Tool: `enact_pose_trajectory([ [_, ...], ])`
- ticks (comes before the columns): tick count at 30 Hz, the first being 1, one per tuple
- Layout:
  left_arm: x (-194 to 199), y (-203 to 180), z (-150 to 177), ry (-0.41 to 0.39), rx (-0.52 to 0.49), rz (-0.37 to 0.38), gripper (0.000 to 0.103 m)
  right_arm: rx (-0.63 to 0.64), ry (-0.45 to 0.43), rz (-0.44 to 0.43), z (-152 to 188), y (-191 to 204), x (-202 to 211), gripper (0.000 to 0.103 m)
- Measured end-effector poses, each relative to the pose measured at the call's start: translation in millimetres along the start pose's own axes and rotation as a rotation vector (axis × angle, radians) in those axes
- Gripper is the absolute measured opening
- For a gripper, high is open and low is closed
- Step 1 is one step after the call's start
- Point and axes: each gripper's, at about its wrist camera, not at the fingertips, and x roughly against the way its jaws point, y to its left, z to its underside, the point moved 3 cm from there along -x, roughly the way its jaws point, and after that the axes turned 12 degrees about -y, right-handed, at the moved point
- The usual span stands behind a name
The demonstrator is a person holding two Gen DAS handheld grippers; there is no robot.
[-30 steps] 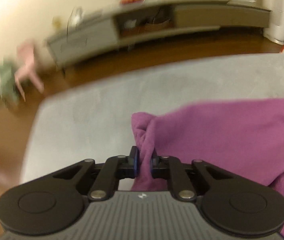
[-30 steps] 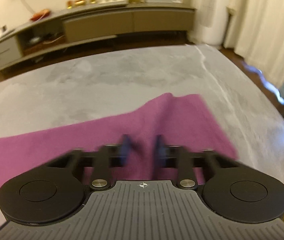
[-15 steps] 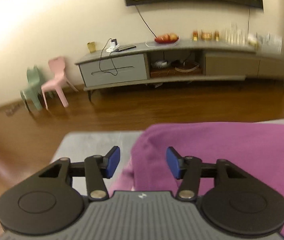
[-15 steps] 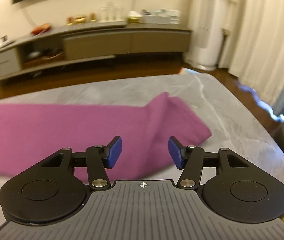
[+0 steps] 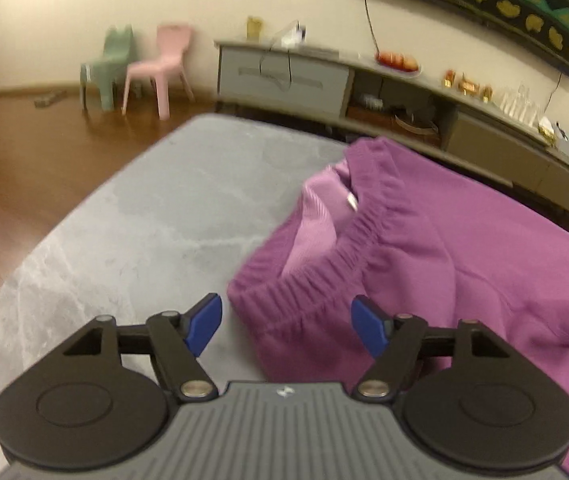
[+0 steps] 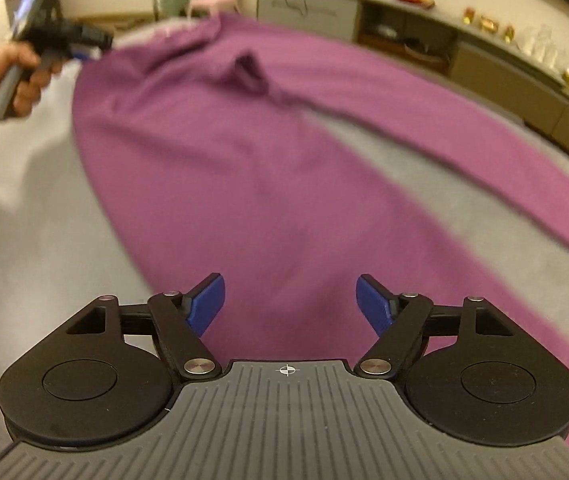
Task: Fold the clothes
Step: 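Smooth the waistband flat with the left gripper while the right gripper straightens a leg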
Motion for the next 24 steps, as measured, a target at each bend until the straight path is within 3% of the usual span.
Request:
enact_pose_trajectory([
  [1,-1,0,2,-0.008,0.002,-0.008,0.028,-0.029,-0.008,0.003,3,-4,0,0.075],
  [2,-1,0,4,-0.017,0.005,-0.017,0.009,-0.058,-0.015,0.005,5,-8,-1,0.075],
  [5,26,22,-12,-0.08,0.139,0.035,0.009,-0.094,-0.007,0.039,9,-22,2,0.07],
  [8,90,79,-45,-0.228,0.399,0.055,0.009,-0.085,0.027,0.061,12,-30,4,0.068],
  [10,124,124,-45,-0.216,0.6,0.025,0.01,-0.084,0.068,0.05,13,-41,6,0.068],
  [11,135,141,-36,-0.17,0.661,0.004,0.01,-0.084,0.085,0.045,14,-47,8,0.068],
  [13,140,151,-6,-0.087,0.634,-0.078,0.012,-0.095,0.103,0.038,15,-55,10,0.069],
  [14,136,149,10,-0.032,0.573,-0.139,0.013,-0.105,0.104,0.035,15,-57,11,0.069],
  [16,123,138,29,0.076,0.486,-0.193,0.017,-0.134,0.105,0.029,15,-62,13,0.067],
  [17,124,130,29,0.071,0.456,-0.194,0.021,-0.163,0.094,0.033,15,-67,19,0.065],
  [18,126,121,26,0.056,0.428,-0.191,0.033,-0.197,0.075,0.044,15,-73,27,0.063],
  [19,129,113,24,0.04,0.401,-0.188,0.05,-0.24,0.05,0.071,17,-83,37,0.064],
  [21,127,97,25,0.04,0.342,-0.19,0.066,-0.348,-0.01,0.16,22,-109,62,0.068],
  [24,121,72,30,0.048,0.253,-0.187,0.067,-0.514,-0.078,0.33,43,-155,101,0.074],
])
